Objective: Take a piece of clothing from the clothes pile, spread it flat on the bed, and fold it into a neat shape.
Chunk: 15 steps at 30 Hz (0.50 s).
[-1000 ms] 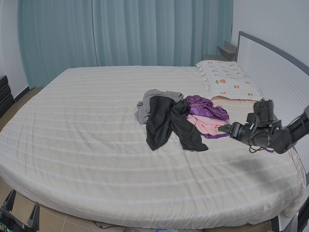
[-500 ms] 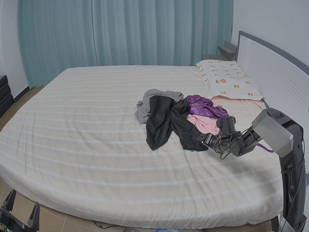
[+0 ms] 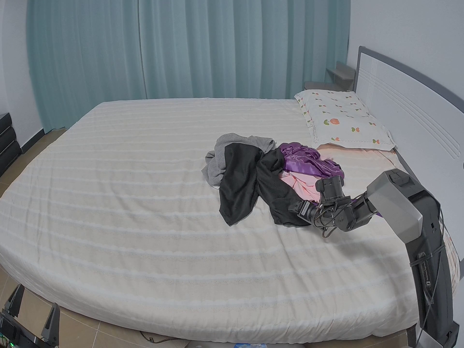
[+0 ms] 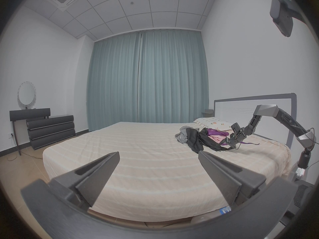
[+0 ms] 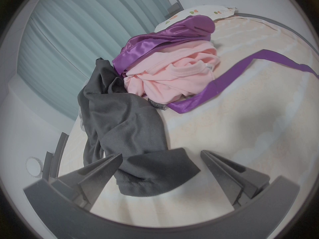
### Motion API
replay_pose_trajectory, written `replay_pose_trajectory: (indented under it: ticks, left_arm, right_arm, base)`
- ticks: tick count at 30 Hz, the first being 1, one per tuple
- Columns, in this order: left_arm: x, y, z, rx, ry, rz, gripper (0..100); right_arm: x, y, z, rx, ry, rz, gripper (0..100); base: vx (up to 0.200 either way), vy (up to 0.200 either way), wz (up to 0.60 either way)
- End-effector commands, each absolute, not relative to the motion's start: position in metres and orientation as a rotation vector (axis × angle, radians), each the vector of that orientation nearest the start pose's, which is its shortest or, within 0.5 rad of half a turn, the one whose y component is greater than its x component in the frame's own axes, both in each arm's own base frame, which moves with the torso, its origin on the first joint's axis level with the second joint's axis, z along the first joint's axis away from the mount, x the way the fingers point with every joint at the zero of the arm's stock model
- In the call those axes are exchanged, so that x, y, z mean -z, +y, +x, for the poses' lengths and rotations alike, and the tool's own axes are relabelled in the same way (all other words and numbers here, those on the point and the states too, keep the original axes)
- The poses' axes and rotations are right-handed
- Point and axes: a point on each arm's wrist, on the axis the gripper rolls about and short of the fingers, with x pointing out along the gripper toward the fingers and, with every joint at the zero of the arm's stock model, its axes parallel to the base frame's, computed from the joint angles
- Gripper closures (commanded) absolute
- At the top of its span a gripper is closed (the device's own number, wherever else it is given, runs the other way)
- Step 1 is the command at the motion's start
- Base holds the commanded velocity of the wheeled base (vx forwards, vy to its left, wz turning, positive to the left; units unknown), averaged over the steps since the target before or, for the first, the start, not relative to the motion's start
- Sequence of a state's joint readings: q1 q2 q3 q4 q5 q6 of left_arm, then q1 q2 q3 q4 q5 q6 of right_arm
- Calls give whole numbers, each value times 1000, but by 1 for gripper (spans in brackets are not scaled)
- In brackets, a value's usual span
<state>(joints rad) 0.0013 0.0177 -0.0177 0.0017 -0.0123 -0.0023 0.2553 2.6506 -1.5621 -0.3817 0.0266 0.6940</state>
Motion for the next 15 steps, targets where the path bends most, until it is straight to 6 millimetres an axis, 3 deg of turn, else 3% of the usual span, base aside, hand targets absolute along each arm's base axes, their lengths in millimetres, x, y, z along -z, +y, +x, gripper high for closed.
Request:
replay_pose_trajectory:
  ticks: [1, 5, 6, 15]
  left_arm:
    - [-75, 0, -22, 11, 6, -3, 0]
    - [-75, 0, -22, 11, 6, -3, 0]
    - [-75, 0, -22, 11, 6, -3, 0]
    - [-75, 0, -22, 11, 6, -3, 0]
  right_arm:
    - [46, 137, 479, -44, 767, 572, 0]
    - [47, 140, 484, -51, 778, 570, 0]
    - [47, 141, 485, -49, 785, 567, 100]
    - [45, 141, 478, -42, 805, 576, 100]
  base:
    - [0, 0, 0]
    - [0, 0, 0]
    - [0, 0, 0]
    - [0, 0, 0]
